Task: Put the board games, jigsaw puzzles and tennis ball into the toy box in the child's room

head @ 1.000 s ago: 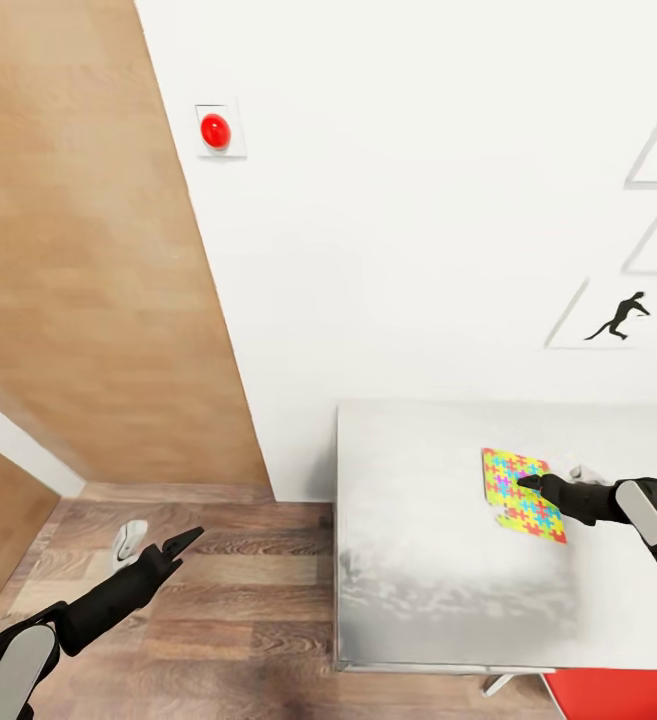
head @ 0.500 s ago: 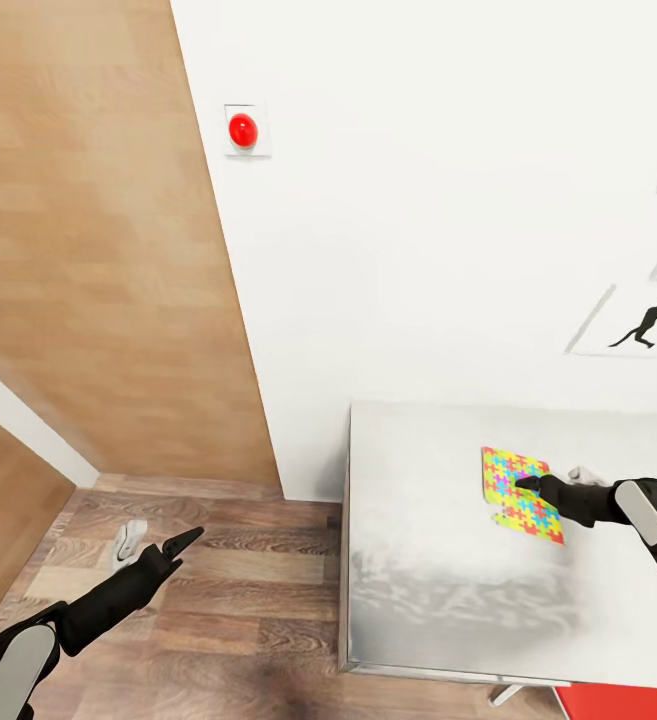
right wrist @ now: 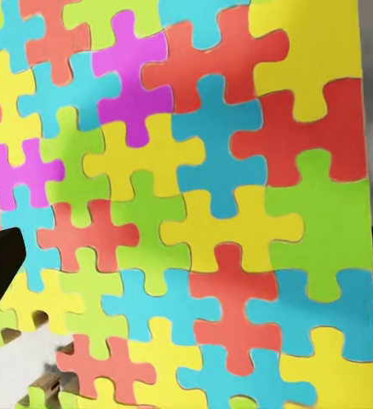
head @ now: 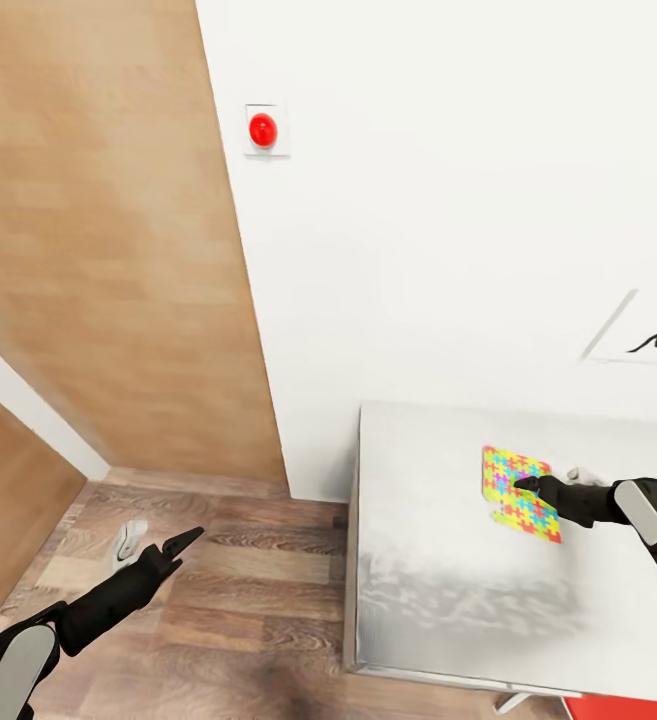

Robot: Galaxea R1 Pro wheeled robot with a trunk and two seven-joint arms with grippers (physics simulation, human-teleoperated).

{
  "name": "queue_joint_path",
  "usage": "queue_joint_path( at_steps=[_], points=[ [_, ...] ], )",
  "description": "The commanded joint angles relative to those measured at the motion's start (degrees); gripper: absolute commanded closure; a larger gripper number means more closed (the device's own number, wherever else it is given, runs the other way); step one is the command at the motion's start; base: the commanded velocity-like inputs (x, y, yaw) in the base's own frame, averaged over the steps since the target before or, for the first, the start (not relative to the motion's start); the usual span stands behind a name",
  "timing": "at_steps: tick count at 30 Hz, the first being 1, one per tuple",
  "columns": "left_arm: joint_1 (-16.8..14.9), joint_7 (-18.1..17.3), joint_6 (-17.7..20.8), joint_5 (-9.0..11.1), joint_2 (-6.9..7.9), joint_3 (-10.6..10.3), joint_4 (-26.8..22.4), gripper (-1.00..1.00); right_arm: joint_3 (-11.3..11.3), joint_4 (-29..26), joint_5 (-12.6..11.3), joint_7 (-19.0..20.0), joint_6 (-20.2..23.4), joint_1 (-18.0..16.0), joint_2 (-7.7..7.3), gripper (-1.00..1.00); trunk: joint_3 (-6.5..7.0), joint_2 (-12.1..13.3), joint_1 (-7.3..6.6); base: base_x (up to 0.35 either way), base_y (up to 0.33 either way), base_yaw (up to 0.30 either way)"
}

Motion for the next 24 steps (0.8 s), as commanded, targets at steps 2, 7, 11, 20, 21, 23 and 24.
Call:
queue_joint_path(
  at_steps=[2,7,11,20,21,23,24],
  points=[
    [-0.1,-0.2,0.3,-0.1,-0.01,0.1,0.0,-1.0,-0.2,0.0,0.3,0.4,0.3,0.0,0.0,-1.0,-0.09,-0.1,0.03,0.0,0.0,0.225],
    [-0.1,-0.2,0.3,-0.1,-0.01,0.1,0.0,-1.0,-0.2,-0.1,0.4,0.4,0.3,0.0,0.0,-1.0,-0.09,-0.1,0.03,0.0,0.0,0.251],
    [-0.1,-0.2,0.3,-0.1,-0.01,0.1,0.0,-1.0,-0.2,-0.1,0.4,0.4,0.3,0.0,0.02,-1.0,-0.09,-0.1,0.03,0.0,0.0,0.264],
    [-0.1,-0.2,0.3,-0.1,-0.01,0.1,0.0,-1.0,-0.1,-0.3,0.4,0.4,0.3,0.0,0.03,-1.0,-0.09,-0.1,0.03,0.0,0.0,0.272],
    [-0.1,-0.2,0.3,-0.1,-0.01,0.1,0.0,-1.0,-0.1,-0.3,0.4,0.4,0.3,0.0,0.03,-1.0,-0.09,-0.1,0.03,0.0,0.0,0.274],
    [-0.1,-0.2,0.3,-0.2,-0.01,0.1,0.0,-1.0,-0.1,-0.3,0.4,0.4,0.3,0.0,0.03,-1.0,-0.09,-0.1,0.03,0.0,0.0,0.274],
    [-0.1,-0.2,0.3,-0.2,-0.01,0.1,0.0,-1.0,-0.1,-0.3,0.4,0.4,0.3,0.0,0.03,-1.0,-0.09,-0.1,0.03,0.0,0.0,0.274]
  ],
)
